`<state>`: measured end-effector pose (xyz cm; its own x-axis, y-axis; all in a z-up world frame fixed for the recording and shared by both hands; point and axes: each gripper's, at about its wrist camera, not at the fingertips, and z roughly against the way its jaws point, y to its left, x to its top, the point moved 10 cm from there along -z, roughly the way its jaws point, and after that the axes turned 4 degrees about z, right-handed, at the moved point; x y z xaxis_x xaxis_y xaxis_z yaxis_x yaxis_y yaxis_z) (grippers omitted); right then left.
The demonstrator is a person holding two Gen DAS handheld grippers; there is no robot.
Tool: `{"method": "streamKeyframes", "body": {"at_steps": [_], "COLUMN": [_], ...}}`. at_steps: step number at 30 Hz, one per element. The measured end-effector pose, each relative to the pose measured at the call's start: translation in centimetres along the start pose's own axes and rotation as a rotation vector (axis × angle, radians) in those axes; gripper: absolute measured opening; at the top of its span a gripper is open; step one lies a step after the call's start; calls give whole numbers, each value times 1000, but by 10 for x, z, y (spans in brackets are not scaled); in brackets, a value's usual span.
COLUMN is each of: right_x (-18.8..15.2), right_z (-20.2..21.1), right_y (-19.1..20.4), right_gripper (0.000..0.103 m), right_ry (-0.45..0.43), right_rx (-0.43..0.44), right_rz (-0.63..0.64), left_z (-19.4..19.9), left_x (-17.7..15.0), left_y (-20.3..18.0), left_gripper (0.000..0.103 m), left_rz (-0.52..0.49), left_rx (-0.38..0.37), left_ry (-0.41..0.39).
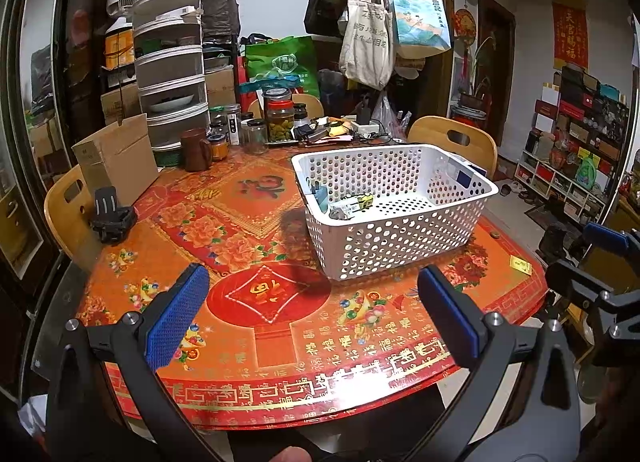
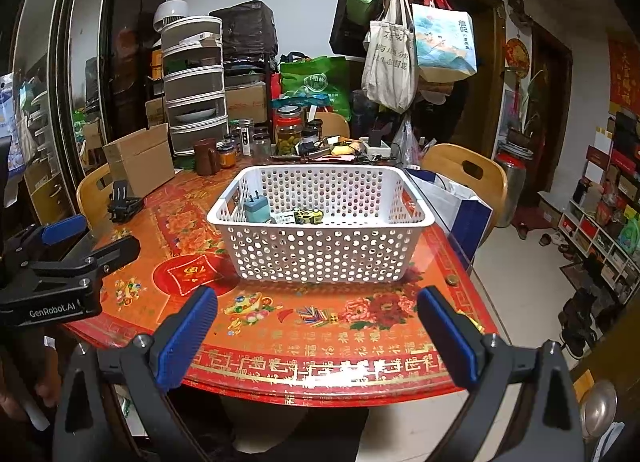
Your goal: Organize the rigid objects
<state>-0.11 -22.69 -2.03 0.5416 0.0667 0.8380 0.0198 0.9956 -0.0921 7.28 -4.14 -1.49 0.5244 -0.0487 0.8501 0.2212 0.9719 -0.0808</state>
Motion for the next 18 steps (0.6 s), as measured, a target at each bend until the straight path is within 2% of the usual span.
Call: {"method": "streamKeyframes", "body": {"at_steps": [18], "right_x": [1], "right_z": [2], "right_y": [-3], "right_gripper": [100], "right_ry": [-2], "right_rx": [-7], "right_rz": [-5], "left_z": [6], "left_x": [-2], "left_y": [-1], "left_gripper": [103], "left_rz": [-12], "left_rx": [-10], "left_ry": [3]}}
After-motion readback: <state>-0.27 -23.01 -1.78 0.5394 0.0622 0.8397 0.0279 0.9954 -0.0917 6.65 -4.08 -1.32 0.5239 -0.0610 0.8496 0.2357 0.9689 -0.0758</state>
